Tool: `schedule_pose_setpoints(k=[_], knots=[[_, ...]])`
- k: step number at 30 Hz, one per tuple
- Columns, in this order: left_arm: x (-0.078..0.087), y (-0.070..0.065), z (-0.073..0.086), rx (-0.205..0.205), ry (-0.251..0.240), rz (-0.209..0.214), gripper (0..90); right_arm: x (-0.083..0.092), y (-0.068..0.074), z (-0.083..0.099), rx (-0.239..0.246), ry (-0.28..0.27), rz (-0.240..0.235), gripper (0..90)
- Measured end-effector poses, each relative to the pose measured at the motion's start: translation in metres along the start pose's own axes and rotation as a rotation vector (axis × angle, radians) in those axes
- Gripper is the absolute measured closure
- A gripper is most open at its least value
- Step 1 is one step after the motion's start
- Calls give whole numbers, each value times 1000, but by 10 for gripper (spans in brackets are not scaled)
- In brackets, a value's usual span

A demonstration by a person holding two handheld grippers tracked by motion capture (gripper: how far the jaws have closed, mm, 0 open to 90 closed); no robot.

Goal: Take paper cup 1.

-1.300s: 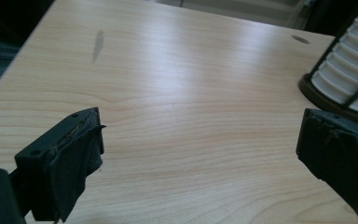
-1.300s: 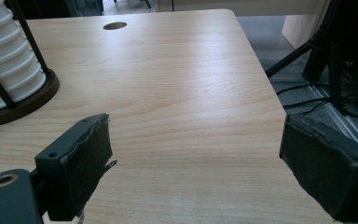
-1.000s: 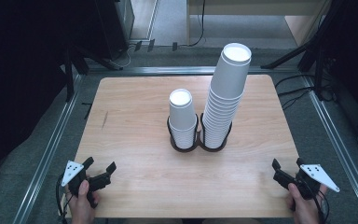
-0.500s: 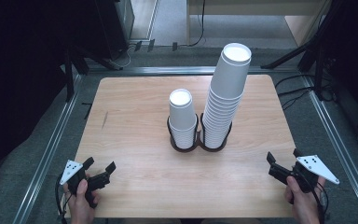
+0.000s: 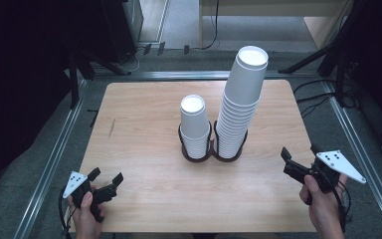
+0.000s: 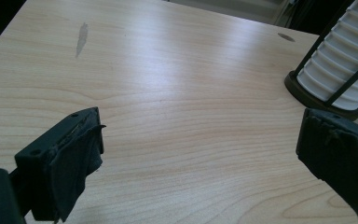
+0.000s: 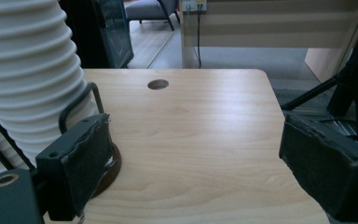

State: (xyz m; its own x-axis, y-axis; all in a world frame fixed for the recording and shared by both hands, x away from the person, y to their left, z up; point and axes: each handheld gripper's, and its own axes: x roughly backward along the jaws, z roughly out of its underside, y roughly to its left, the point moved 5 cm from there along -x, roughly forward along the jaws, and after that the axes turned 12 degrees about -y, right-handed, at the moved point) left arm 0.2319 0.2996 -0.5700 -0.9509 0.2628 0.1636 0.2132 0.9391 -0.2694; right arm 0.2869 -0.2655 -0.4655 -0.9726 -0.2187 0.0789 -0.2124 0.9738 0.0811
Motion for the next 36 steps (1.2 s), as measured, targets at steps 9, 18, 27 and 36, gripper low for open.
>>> schedule_pose_setpoints(k=[9, 18, 27, 36], knots=[[0, -1, 1, -11, 0, -2, 6, -12, 24, -34, 24, -31, -62, 86], [0, -4, 0, -50, -15, 0, 7, -20, 46, -55, 29, -47, -132, 49], [-4, -13, -7, -89, -6, -18, 7, -24, 67, -78, 35, -80, -181, 36], [-15, -37, -14, -70, -10, 64, 7, -31, 85, -96, 51, -89, -228, 34]])
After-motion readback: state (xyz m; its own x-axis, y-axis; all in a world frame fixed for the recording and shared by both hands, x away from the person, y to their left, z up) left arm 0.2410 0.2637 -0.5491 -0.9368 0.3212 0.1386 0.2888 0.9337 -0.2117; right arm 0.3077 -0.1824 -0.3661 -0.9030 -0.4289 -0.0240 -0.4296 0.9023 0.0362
